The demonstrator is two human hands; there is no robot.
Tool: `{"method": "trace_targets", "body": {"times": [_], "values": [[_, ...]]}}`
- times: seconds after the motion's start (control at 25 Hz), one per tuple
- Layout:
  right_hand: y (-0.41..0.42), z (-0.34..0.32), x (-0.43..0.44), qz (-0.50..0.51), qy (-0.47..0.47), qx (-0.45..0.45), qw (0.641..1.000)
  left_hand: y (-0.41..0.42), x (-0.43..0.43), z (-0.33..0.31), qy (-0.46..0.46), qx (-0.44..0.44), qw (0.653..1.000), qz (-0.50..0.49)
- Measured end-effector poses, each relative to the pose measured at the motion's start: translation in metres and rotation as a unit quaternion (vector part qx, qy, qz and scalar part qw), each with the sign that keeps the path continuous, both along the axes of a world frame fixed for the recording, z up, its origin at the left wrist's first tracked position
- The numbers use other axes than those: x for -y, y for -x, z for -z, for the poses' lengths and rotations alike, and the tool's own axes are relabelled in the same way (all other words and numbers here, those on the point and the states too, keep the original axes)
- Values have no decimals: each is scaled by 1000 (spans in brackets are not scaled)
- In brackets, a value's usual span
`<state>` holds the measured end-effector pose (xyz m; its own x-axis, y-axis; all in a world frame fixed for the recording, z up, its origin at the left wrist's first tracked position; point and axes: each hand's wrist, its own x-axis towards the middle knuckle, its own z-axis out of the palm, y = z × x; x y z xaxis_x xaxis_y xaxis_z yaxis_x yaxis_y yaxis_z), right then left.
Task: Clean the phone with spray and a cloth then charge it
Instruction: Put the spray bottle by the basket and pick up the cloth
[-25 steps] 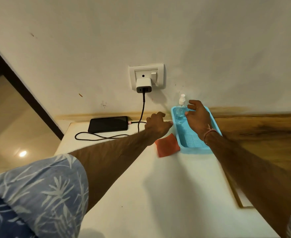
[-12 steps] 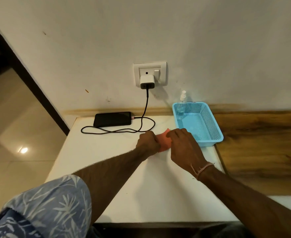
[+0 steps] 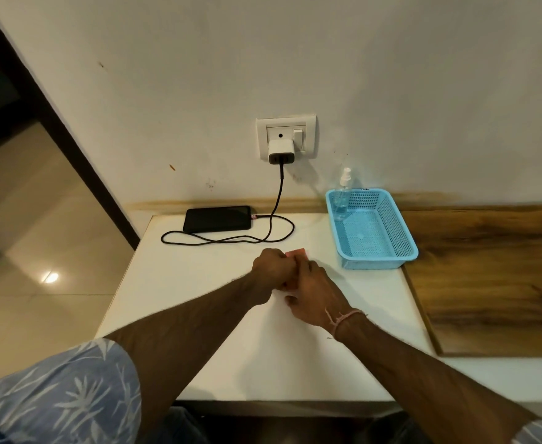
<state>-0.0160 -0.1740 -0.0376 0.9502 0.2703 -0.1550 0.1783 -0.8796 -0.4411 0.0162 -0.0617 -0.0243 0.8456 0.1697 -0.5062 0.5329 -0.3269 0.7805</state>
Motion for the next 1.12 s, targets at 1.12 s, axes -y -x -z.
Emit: {"method": "trace_targets", "body": {"times": [1.12], "values": [[-157, 5, 130, -45, 275, 145, 949, -80, 88, -1, 105, 92, 990, 21]]}}
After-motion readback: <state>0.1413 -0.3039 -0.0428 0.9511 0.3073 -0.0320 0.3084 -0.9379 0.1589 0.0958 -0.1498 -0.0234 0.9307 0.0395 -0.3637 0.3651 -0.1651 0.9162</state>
